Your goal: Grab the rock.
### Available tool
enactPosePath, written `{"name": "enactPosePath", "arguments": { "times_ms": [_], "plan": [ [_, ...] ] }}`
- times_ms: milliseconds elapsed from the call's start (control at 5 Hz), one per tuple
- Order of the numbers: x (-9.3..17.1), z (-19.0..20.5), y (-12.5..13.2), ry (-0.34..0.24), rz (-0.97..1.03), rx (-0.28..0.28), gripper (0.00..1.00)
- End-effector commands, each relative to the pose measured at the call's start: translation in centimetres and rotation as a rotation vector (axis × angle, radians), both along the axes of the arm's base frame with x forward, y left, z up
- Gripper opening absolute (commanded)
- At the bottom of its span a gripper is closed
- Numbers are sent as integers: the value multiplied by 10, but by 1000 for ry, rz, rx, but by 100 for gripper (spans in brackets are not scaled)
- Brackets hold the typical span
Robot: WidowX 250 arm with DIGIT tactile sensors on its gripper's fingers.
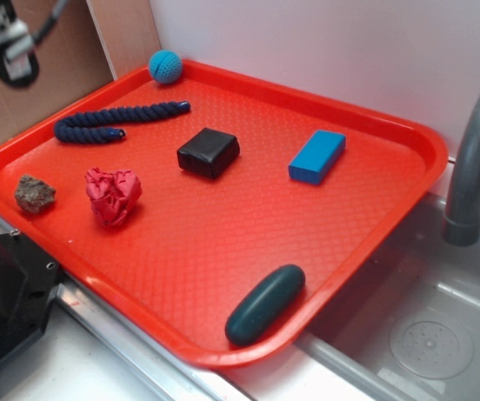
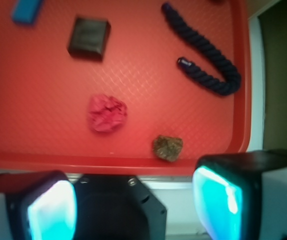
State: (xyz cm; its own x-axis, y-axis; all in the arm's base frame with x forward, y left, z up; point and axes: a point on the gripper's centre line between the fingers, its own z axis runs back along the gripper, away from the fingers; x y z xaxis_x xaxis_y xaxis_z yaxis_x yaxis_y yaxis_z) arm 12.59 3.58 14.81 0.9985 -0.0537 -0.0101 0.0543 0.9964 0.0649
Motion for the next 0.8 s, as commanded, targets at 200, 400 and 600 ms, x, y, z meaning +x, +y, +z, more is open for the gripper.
{"name": "enactPosePath", "arguments": {
  "times_ms": [200, 400, 600],
  "plan": [
    [-14, -93, 52, 52, 53, 11, 100],
    [-13, -115, 46, 81, -25, 9, 100],
    [-7, -122, 47, 99, -63, 35, 100]
  ]
}}
